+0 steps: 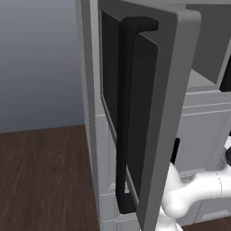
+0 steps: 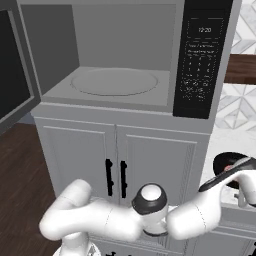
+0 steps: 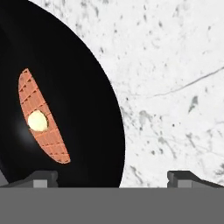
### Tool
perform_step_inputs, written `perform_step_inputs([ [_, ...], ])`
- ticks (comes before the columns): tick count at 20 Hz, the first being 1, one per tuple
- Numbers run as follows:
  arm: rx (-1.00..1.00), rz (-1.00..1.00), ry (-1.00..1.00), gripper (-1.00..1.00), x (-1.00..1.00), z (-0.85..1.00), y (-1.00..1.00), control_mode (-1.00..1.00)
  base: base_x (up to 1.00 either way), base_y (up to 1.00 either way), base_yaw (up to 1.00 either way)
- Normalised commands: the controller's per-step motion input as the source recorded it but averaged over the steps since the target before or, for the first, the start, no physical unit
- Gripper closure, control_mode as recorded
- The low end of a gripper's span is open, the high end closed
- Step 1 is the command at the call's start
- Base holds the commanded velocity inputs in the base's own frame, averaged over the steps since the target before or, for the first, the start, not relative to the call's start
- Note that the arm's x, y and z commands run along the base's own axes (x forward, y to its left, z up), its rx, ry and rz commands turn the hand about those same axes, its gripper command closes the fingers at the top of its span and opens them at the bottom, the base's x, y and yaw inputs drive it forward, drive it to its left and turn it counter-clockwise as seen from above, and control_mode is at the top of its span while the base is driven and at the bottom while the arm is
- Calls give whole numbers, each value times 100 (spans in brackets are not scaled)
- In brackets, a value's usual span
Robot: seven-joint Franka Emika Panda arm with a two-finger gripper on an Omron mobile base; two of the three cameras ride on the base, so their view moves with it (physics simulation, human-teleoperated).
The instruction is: Open the microwave, place the bowl with waffle inside the microwave, then close the microwave door and turn it on.
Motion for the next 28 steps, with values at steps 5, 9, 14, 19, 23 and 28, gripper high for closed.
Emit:
perform_step_inputs([
  [5,8,0,5,-100,16,-4,-15,-100,0,0,0],
  [9,0,0,3,-100,0,-32,0,-100,0,0,0],
  [14,0,0,0,-100,0,-13,0,-100,0,0,0],
  [19,0,0,0,-100,0,0,0,-100,0,0,0],
  [23,0,0,0,100,0,0,0,-100,0,0,0],
  [28,0,0,0,100,0,0,0,-100,0,0,0],
])
